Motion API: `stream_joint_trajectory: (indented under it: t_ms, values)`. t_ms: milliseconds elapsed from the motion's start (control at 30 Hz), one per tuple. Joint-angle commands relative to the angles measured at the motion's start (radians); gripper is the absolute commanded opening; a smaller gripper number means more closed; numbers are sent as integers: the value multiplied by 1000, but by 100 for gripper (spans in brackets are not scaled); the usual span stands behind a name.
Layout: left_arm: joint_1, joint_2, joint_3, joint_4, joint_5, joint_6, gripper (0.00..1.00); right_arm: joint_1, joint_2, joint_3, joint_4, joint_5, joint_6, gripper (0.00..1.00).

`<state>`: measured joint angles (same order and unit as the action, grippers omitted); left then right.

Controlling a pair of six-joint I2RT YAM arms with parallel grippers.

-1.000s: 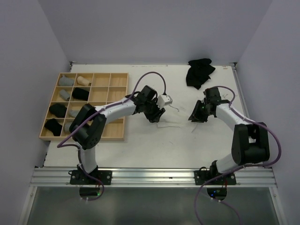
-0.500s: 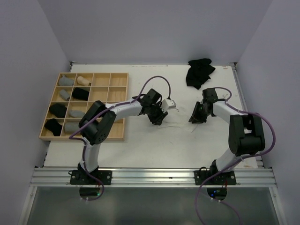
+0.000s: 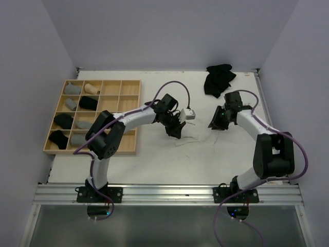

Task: Roll the underwear
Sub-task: Flatten the underwear

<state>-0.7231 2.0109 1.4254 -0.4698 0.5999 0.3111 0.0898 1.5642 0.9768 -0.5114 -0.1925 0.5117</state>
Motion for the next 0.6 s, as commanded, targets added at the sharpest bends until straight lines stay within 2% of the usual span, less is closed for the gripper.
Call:
stream_joint_trajectory:
  t_ms: [0, 33, 133, 167, 233, 267, 333, 367, 467, 567]
  values:
    - [-2, -66, 67, -114, 254, 66, 0, 2, -81, 65, -45, 18, -10, 28]
    - [-2, -63, 76, -134, 347, 74, 0, 2, -87, 69, -53, 18, -13, 28]
    - [-2, -22, 130, -262, 510, 135, 0, 1, -116, 94, -90, 11, -28, 27]
    - [-2, 7, 145, -330, 543, 155, 0, 1, -122, 103, -101, 7, -39, 27]
    - [2, 32, 167, -366, 601, 174, 0, 1, -141, 109, -128, 1, -50, 27]
    - [13, 43, 149, -330, 603, 154, 0, 2, -148, 108, -143, -1, -61, 27]
    - [31, 26, 106, -224, 575, 4, 0, 2, -171, 103, -160, -27, -71, 26]
    - [63, 16, 48, -75, 557, -130, 0, 2, -184, 89, -174, -34, -78, 23]
    - [143, 9, -8, 119, 492, -303, 0, 11, -240, 44, -173, -79, -72, 16]
    - [181, 58, 29, 114, 453, -340, 0, 53, -291, -9, -153, -107, -38, 9]
